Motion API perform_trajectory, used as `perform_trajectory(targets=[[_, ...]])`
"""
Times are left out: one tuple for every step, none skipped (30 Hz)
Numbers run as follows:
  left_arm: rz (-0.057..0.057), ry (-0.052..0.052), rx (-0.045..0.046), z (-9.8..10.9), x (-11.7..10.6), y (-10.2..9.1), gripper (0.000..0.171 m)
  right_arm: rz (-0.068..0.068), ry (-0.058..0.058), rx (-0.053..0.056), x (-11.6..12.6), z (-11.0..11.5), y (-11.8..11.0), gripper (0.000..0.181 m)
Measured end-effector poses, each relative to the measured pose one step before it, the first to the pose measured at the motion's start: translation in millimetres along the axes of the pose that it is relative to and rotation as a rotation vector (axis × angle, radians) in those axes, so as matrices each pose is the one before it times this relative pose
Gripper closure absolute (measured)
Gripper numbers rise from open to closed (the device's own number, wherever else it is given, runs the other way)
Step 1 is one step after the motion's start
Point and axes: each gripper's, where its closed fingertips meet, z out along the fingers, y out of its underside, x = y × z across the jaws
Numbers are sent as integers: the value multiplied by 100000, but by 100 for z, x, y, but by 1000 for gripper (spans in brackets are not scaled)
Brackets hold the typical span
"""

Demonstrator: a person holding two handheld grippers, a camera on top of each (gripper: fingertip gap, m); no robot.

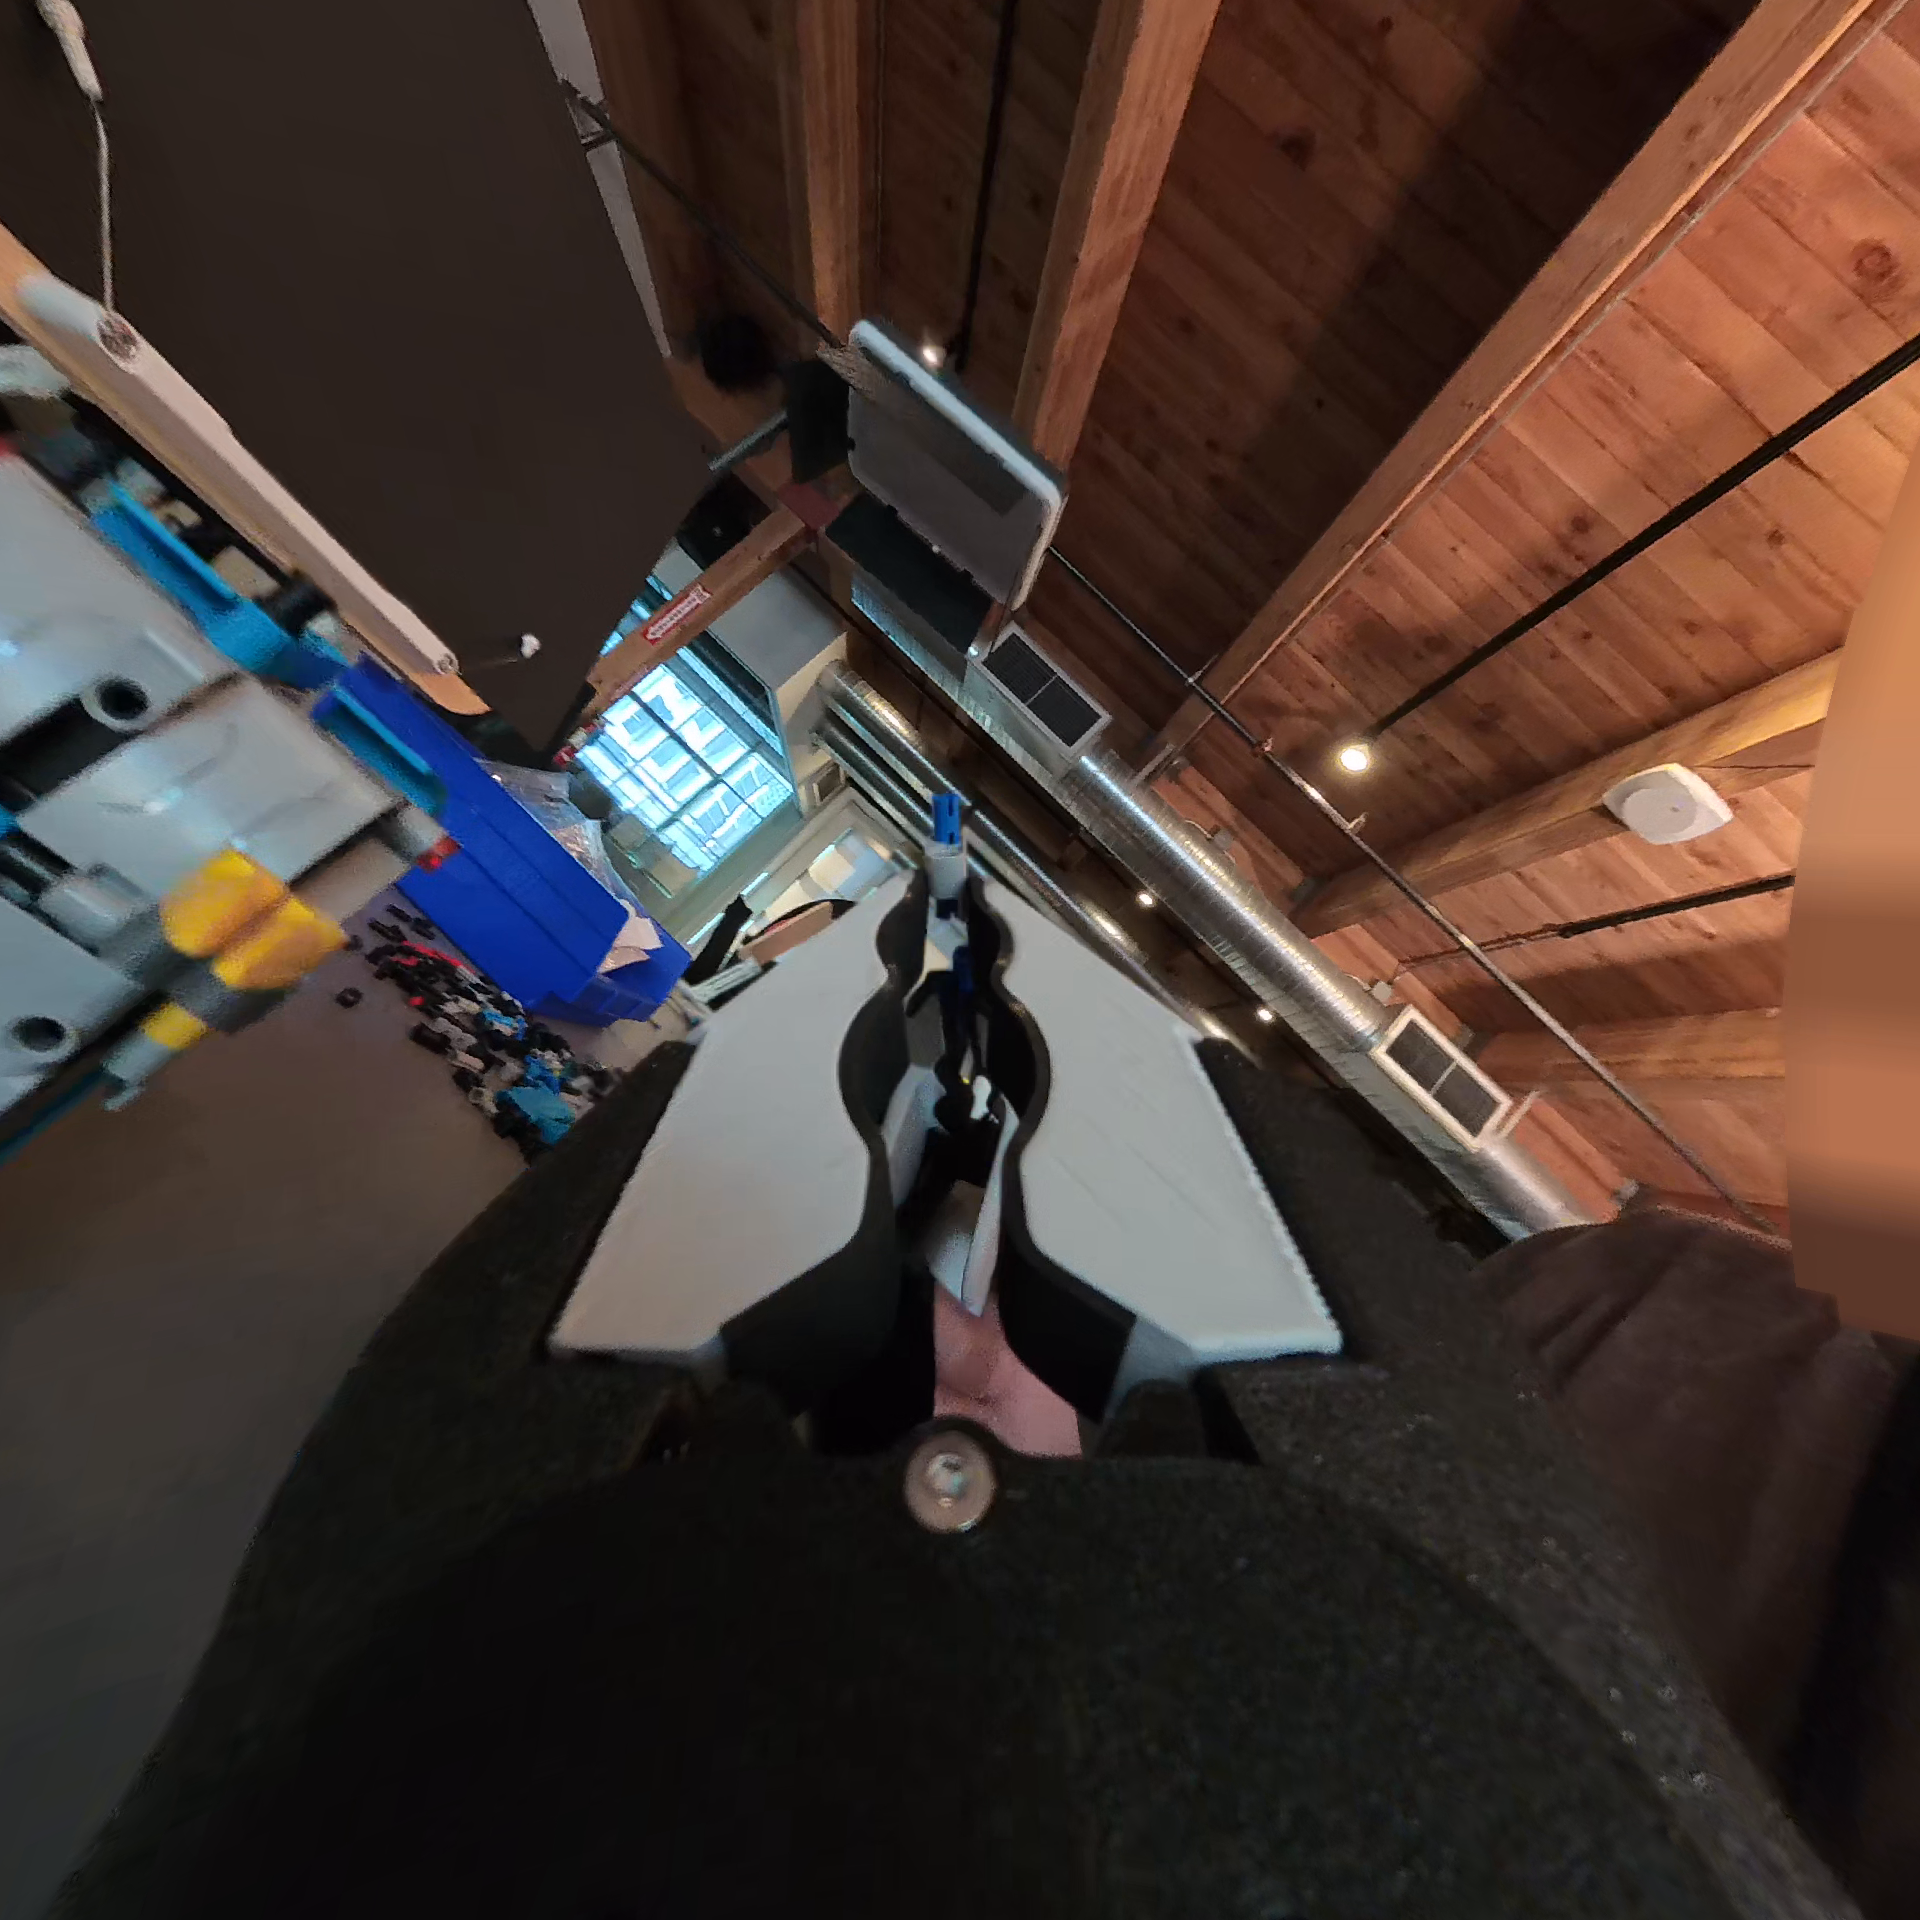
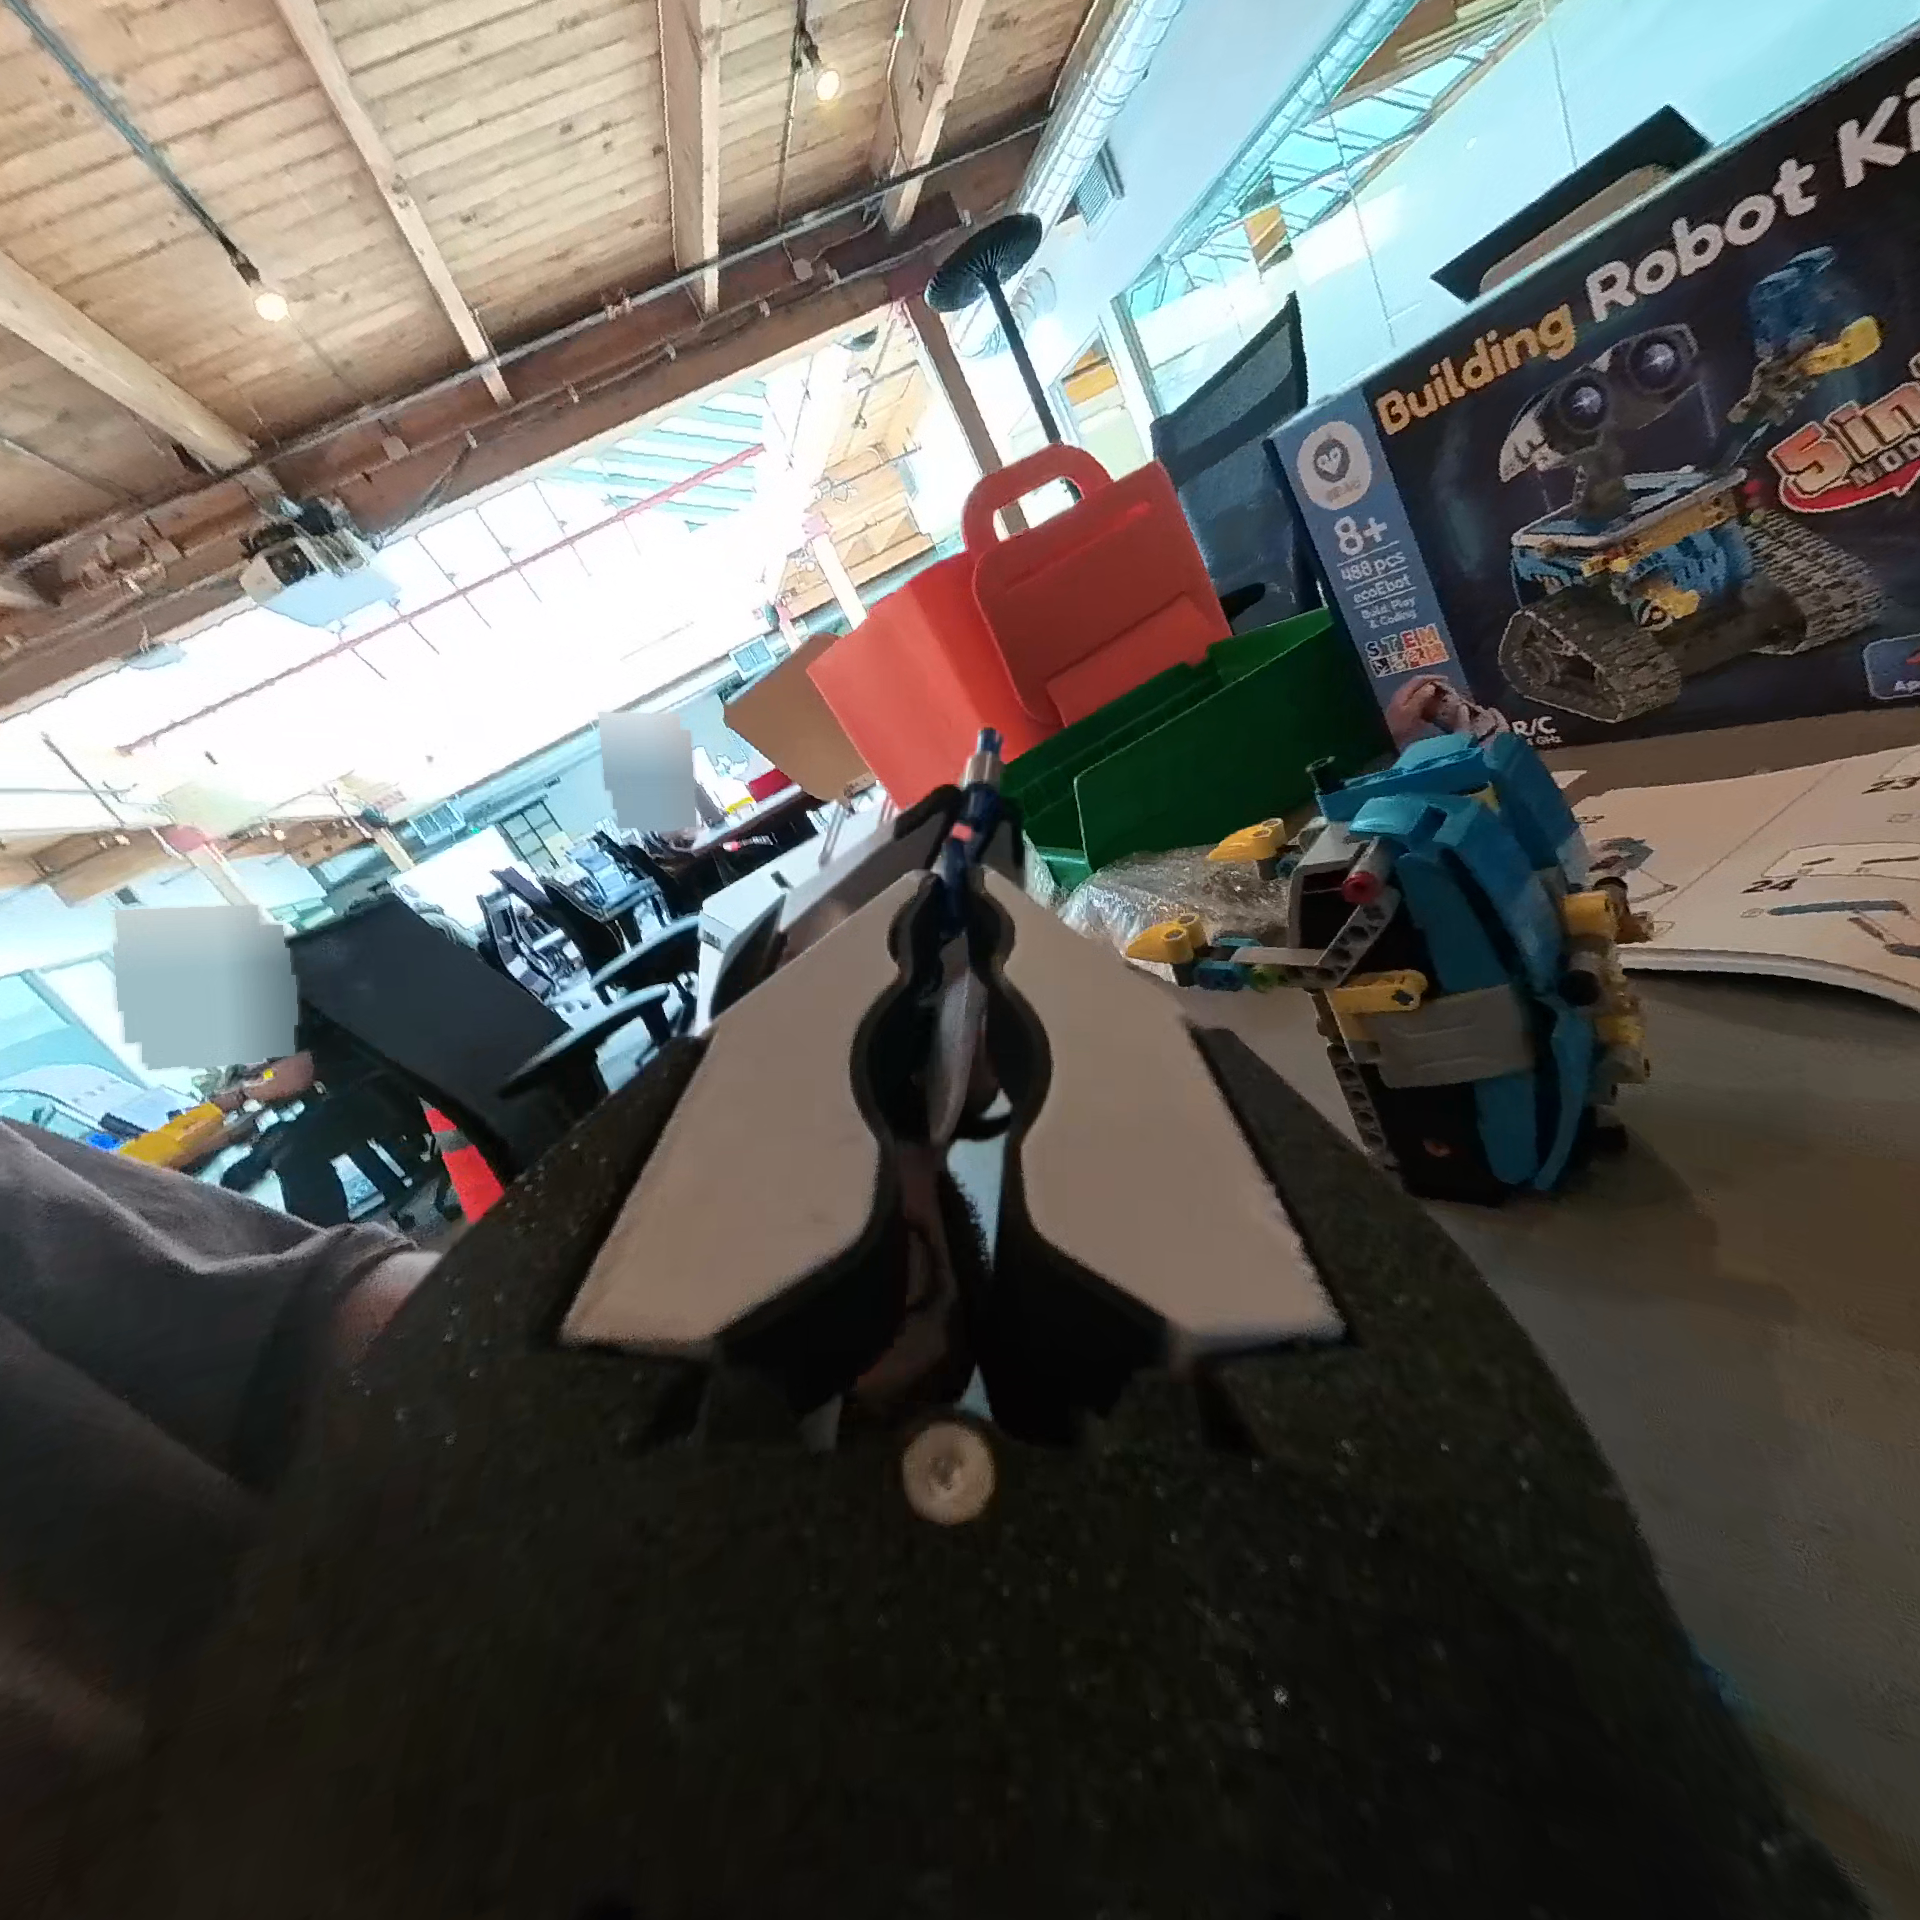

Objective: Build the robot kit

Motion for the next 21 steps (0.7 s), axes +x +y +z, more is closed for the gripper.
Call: perform_trajectory(targets=[[2843, -1107, -589, -146, 24, -228, 165, -2462, 384, -1983, 27, -145, 102, 178], [4932, -2051, -2388, -69, 3, 8, 165, -4298, 1412, -722, 173, -330, -248, 178], [7732, -2640, -4137, -17, 67, 290, 165, -5586, 1840, 33, 298, -479, -512, 177], [9613, -1641, -5023, 55, 339, 456, 165, -5710, 1552, -712, 402, -462, -439, 177], [10079, -509, -5394, 131, 585, 601, 165, -4525, 386, -3500, 389, -234, 116, 177], [9222, -488, -4943, 161, 543, 645, 165, -2003, -2021, -5885, 98, -1, 710, 177], [6496, -1109, -2851, 125, 333, 437, 165, 677, -3789, -4862, -235, 80, 772, 177], [3104, -1505, -298, 33, 82, 98, 165, 2199, -5299, -2029, -584, 15, 427, 177], [1014, -1073, 504, -19, -65, -60, 165, 1499, -2663, -2122, -361, 44, 420, 176], [836, -813, -658, 4, -128, 59, 165, -1320, -978, -2880, -257, 82, 506, 177], [2484, -1526, -2105, 23, -215, 247, 165, -2616, 727, -617, -160, -34, 79, 177], [4734, -1851, -2624, 17, -150, 281, 165, -2079, 1381, 2082, -59, -172, -438, 177], [5852, -1213, -2801, 15, 43, 286, 165, -824, 219, 560, -63, -113, -280, 177], [5776, -877, -2935, -8, 100, 339, 164, -731, 445, -1301, 123, -43, 56, 177], [4918, -1103, -2595, -44, 4, 342, 164, -1291, 1090, -772, 256, -69, 145, 177], [3133, -544, -2019, -59, -9, 292, 164, 28, -205, -459, 70, -53, 178, 177], [1358, 285, -1342, -57, 37, 183, 164, 1215, -310, 579, 28, -86, -6, 177], [459, 563, -1133, -49, 44, 162, 165, 700, -300, 956, -17, -88, -136, 177], [444, 357, -1686, -20, 5, 275, 165, -290, 137, 987, 44, -97, -229, 177], [576, -105, -1894, -13, -92, 322, 165, -720, 430, 1282, 84, -167, -327, 177], [174, 52, -1091, -14, -57, 193, 165, -62, -1163, 799, -66, -163, -265, 177]])
